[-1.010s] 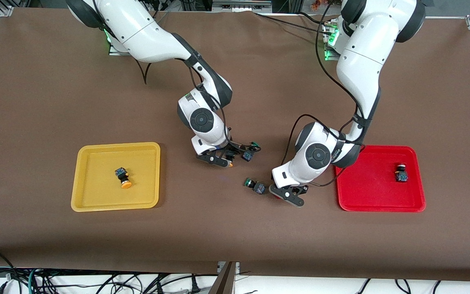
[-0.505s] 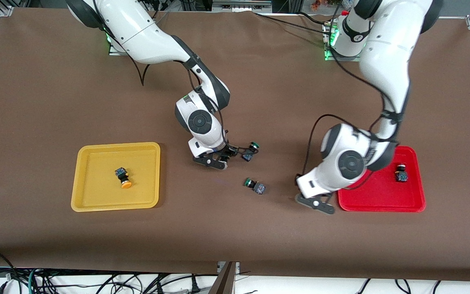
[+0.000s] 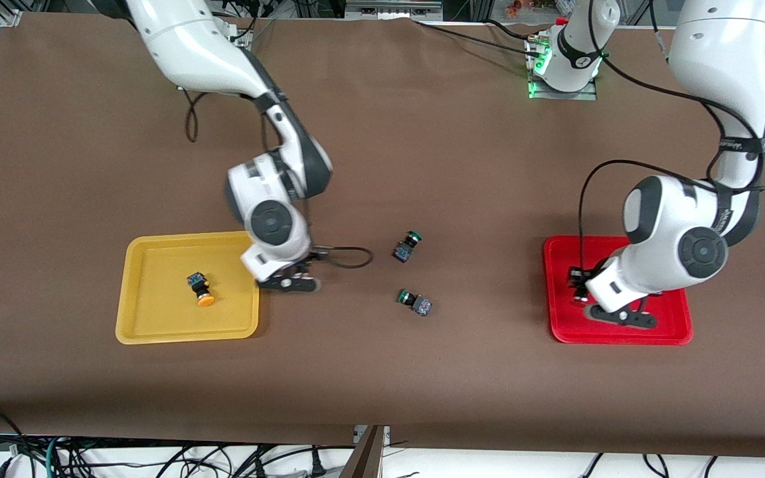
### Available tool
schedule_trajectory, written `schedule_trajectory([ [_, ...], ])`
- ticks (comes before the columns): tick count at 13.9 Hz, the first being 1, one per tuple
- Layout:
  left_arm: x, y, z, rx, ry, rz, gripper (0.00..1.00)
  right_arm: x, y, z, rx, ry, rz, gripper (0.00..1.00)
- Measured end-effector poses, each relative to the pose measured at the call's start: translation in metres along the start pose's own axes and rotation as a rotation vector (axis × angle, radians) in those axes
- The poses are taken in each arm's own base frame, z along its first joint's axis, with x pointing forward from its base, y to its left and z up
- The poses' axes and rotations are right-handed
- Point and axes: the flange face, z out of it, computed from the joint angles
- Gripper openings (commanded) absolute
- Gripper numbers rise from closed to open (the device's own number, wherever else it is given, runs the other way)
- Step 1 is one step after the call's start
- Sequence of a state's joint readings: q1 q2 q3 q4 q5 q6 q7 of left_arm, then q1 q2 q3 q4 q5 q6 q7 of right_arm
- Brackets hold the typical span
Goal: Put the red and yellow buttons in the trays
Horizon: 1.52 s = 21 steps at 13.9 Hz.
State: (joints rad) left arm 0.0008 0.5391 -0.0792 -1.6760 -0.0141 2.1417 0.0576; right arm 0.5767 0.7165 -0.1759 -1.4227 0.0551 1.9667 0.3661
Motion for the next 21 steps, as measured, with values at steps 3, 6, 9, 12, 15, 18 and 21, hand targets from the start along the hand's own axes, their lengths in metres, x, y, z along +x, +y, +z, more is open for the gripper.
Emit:
schedule_trajectory([
  [3, -0.036, -0.021, 0.034, 0.004, 0.027, -0.037, 0.0, 0.014, 0.09, 0.012, -0.036, -0.04, -0.063, 0.4],
  [6, -0.063, -0.023, 0.074, 0.008, 0.057, -0.054, 0.0, 0.01, 0.115, 0.052, 0.033, -0.076, -0.028, 0.99],
  [9, -0.075, -0.025, 0.09, 0.007, 0.051, -0.072, 0.0, 0.009, 0.115, 0.054, 0.047, -0.072, -0.025, 1.0],
  [12, -0.076, -0.025, 0.092, 0.008, 0.07, -0.088, 0.43, 0.015, 0.116, 0.025, 0.064, -0.01, -0.022, 1.0],
  [15, -0.076, -0.025, 0.096, 0.008, 0.078, -0.096, 1.0, 0.024, 0.138, -0.043, 0.066, 0.086, -0.01, 1.0],
  [18, -0.064, -0.026, 0.077, 0.009, 0.106, -0.096, 1.0, 0.012, 0.169, -0.101, 0.079, 0.107, -0.027, 1.0],
  [21, -0.038, -0.02, 0.009, 0.003, 0.055, -0.083, 1.0, -0.026, 0.19, -0.173, 0.129, 0.091, -0.003, 1.0],
])
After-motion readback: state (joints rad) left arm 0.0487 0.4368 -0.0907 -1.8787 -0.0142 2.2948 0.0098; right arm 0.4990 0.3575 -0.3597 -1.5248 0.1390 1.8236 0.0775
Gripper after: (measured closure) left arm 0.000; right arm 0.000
